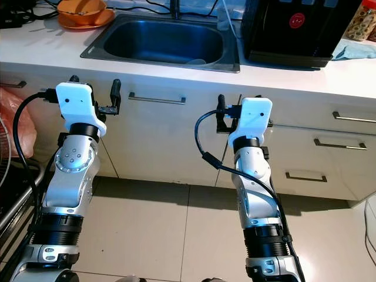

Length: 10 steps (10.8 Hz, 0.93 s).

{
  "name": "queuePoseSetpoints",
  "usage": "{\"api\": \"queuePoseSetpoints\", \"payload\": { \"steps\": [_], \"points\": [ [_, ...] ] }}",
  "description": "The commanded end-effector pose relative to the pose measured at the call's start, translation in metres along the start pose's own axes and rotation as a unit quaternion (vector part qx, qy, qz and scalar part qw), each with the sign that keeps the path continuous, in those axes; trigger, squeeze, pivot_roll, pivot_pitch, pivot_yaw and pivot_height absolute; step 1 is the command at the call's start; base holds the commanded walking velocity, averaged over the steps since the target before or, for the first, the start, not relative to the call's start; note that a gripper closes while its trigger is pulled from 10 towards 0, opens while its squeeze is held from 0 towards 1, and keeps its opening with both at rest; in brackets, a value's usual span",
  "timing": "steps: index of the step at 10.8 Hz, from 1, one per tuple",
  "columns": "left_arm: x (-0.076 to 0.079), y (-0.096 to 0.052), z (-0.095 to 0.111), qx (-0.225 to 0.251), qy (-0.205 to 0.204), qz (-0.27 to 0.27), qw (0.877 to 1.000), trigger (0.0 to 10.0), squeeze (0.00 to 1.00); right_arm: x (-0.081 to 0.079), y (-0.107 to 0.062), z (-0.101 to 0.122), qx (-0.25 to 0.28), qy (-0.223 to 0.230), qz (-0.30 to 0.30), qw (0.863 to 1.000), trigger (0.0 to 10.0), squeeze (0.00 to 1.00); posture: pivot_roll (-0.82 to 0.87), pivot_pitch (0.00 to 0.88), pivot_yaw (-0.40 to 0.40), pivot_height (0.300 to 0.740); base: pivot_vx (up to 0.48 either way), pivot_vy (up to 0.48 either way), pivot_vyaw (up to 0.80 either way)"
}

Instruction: Kitchen organization

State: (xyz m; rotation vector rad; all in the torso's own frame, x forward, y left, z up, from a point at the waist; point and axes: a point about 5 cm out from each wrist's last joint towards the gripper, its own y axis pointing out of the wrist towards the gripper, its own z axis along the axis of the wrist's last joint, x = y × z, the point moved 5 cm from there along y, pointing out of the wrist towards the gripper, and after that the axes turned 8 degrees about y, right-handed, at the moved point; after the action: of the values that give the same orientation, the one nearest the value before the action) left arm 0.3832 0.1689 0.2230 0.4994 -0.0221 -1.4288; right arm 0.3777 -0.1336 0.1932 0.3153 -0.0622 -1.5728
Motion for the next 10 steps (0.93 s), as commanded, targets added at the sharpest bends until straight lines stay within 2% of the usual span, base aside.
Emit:
{"api": "queuePoseSetpoints", "payload": {
  "steps": [1, 4, 9, 10],
  "points": [
    [-0.0002, 0.0037, 0.0025, 0.002, 0.0, 0.0, 1.0, 10.0, 0.0, 0.0047, 0.0023, 0.0018, 0.005, 0.002, -0.014, 1.0, 10.0, 0.0, 0.05, 0.06, -0.029, 0.74, 0.0, 0.0, 0.0],
    [-0.0004, 0.0036, 0.0023, 0.001, 0.0, 0.0, 1.0, 10.0, 0.0, 0.0007, 0.0021, 0.0026, 0.011, -0.023, -0.012, 1.0, 10.0, 0.0, 0.05, 0.058, -0.03, 0.74, 0.0, 0.0, 0.0],
    [0.0005, 0.0033, 0.0023, 0.001, 0.0, 0.001, 1.0, 10.0, 0.0, -0.0038, -0.0008, 0.0022, 0.01, 0.001, 0.013, 1.0, 10.0, 0.0, 0.05, 0.059, -0.032, 0.74, 0.0, 0.0, 0.0],
    [-0.0007, 0.0031, 0.0021, 0.0, -0.014, 0.003, 1.0, 10.0, 0.0, -0.0034, -0.0009, 0.002, 0.01, -0.004, 0.013, 1.0, 10.0, 0.0, 0.05, 0.059, -0.032, 0.74, 0.0, 0.0, 0.0]
  ]
}}
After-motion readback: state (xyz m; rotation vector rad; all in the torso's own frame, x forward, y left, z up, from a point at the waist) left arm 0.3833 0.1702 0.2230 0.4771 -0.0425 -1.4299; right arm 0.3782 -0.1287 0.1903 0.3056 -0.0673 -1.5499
